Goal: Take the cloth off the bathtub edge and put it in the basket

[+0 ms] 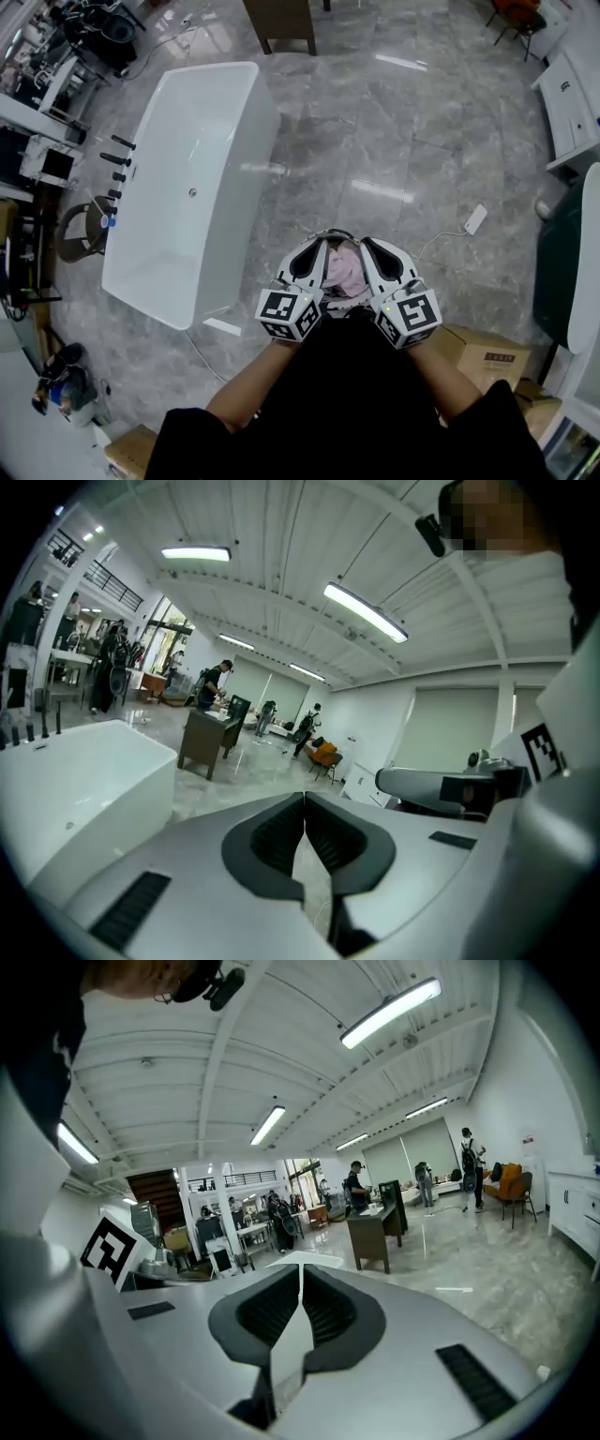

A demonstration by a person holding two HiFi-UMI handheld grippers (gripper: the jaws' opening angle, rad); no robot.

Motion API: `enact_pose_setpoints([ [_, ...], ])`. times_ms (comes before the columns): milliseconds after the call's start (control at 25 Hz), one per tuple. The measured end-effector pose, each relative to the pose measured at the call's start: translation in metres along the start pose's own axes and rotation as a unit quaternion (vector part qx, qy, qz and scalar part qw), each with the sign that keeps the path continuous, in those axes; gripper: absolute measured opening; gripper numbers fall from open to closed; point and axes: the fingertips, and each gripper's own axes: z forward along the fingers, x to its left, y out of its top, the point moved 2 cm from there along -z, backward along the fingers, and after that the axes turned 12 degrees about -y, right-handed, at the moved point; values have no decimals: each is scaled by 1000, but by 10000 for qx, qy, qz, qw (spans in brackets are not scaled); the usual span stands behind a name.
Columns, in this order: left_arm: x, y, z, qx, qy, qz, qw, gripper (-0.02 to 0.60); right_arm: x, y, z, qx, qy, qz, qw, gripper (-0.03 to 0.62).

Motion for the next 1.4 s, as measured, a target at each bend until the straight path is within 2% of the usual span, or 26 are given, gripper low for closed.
enact_pose_setpoints([
  [280, -16, 27, -7, -210, -237, 743, 9967, 17, 8, 12, -5, -205, -329, -223, 9990, 31],
  [440, -12, 36, -12, -298, -105, 1031, 9942, 17, 13, 18, -1, -224, -409, -359, 9983, 31],
  [920, 5, 43, -22, -366, -47, 1024, 9941, 17, 33, 19, 16, -190, -335, -512, 9979, 31],
  [1400, 30, 45, -34, -275, 4, 900, 9956, 17, 38, 19, 34, -42, -731, -521, 9959, 31],
])
